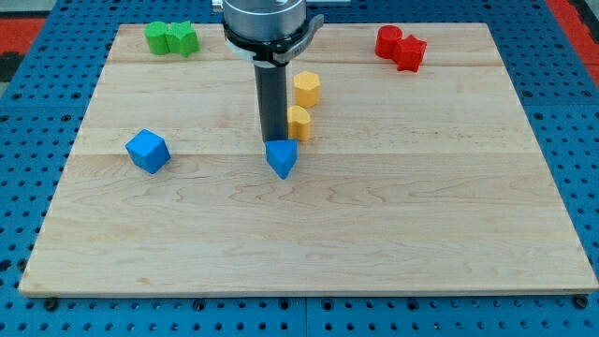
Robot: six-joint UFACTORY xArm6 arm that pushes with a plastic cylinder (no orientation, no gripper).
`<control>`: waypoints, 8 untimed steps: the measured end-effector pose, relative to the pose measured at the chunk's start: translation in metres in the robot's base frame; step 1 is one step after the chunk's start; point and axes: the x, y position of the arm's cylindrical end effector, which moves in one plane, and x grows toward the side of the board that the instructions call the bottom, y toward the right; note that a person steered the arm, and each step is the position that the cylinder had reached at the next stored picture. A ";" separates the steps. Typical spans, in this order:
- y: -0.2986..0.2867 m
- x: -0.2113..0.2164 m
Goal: Move the blue blocks vertically below the yellow heart
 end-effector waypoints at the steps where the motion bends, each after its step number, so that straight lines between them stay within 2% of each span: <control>1: -0.052 0.003; 2: -0.041 0.039; 3: 0.022 0.048; 4: 0.019 0.046; 5: -0.002 0.054; 7: -0.149 0.067; 8: -0.197 0.032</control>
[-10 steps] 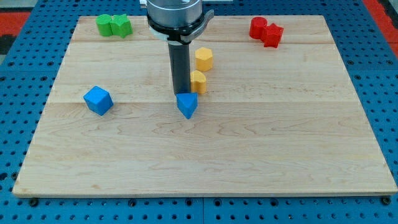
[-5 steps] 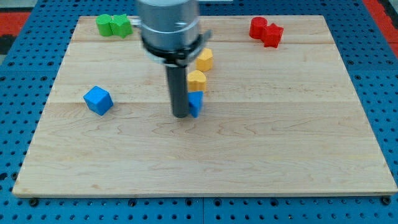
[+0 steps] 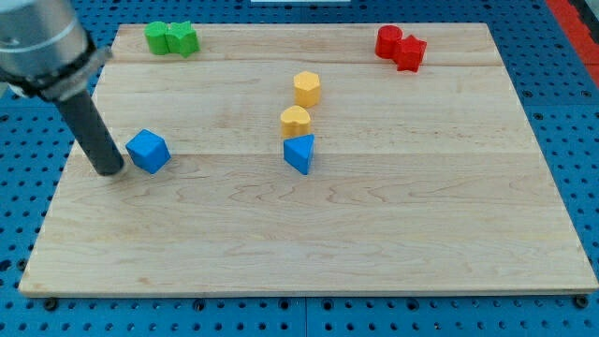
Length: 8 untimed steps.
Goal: Move the blue blocks vertically below the yellow heart
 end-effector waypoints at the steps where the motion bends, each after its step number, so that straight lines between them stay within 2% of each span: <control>1: 0.006 -0.026; 3: 0.104 0.028; 5: 0.085 0.005; 6: 0.143 0.005; 8: 0.227 0.049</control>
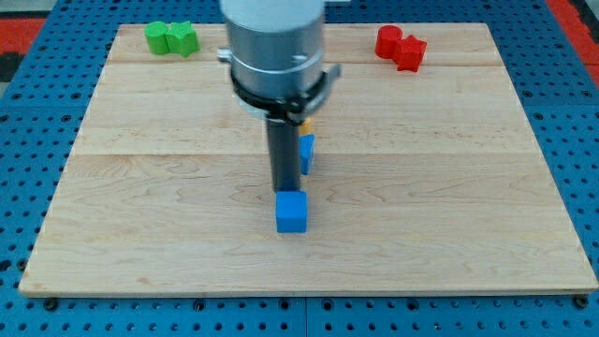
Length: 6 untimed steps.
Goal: Move the blue blocks vertically below the yellow heart
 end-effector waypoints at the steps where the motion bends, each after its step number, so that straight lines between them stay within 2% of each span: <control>1: -0.028 0.016; 2: -0.081 0.041; 3: -0.073 0.065; 4: -0.030 0.064; 5: -0.004 0.045; 6: 0.016 0.043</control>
